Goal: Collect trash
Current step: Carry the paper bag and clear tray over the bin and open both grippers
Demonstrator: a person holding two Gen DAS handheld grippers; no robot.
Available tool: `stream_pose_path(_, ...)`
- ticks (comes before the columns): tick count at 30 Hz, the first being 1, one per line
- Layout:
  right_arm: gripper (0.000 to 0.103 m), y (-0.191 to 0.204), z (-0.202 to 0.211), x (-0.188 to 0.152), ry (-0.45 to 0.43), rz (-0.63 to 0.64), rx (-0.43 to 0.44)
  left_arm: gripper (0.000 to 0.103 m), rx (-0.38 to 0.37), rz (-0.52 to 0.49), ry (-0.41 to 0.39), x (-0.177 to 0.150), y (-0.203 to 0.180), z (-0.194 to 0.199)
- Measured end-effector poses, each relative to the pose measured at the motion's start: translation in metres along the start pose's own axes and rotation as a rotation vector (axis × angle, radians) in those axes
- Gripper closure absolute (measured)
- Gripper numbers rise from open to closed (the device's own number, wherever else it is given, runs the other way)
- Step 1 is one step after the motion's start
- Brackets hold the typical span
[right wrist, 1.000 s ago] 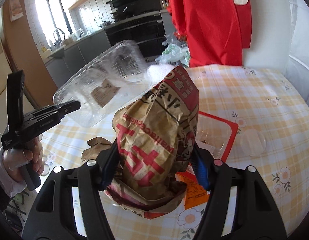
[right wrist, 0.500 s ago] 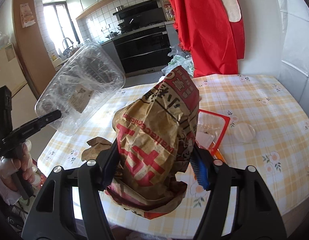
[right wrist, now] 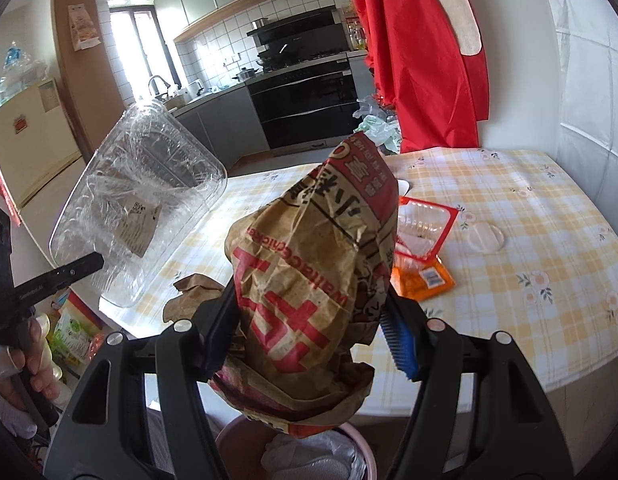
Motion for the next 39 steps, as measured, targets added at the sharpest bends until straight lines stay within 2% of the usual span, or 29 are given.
stream_pose_path(5, 0.038, 0.003, 0.024, -0.023, 0.015, 0.01, 0.01, 0.091, 0.031, 0.016, -0.016, -0.028, -0.009, 0.036)
stream_pose_path(10, 0.038, 0.011, 0.049, -0.042, 0.031, 0.06, 0.01, 0.091, 0.058, 0.111, -0.033, -0.057, -0.012, 0.07)
stream_pose_path(15, 0.038, 0.013, 0.064, -0.059, 0.047, 0.086, 0.014, 0.091, 0.06, 0.105, -0.049, -0.076, -0.017, 0.09)
stream_pose_path(21, 0.038, 0.014, 0.049, -0.097, 0.128, 0.067, 0.02, 0.091, 0.069, 0.11, -0.026, -0.094, -0.012, 0.083)
stream_pose_path(25, 0.038, 0.022, 0.041, -0.114, 0.171, 0.098, 0.027, 0.091, 0.076, 0.08, -0.01, -0.105, -0.011, 0.079)
stream_pose_path(29, 0.038, 0.026, 0.034, -0.129, 0.219, 0.099, 0.042, 0.091, 0.08, 0.111, 0.012, -0.112, -0.004, 0.074)
stream_pose_path(32, 0.033, 0.031, 0.03, -0.136, 0.25, 0.086, 0.069, 0.091, 0.085, 0.127, 0.024, -0.116, -0.001, 0.072)
stream_pose_path(36, 0.021, 0.04, 0.032, -0.137, 0.259, 0.081, 0.103, 0.091, 0.08, 0.135, 0.031, -0.119, -0.001, 0.073)
stream_pose_path(39, 0.018, 0.04, 0.032, -0.134, 0.253, 0.08, 0.103, 0.091, 0.076, 0.134, 0.03, -0.119, -0.002, 0.074)
Point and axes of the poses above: each gripper's, at about its wrist camera, not at the fingertips, and z roughly against the way its jaws point, y to its left, x to its top, the point moved 3 cm from there along -z, roughly the way its jaws point, and after that the axes turned 11 degrees about -y, right-handed, at the moved point
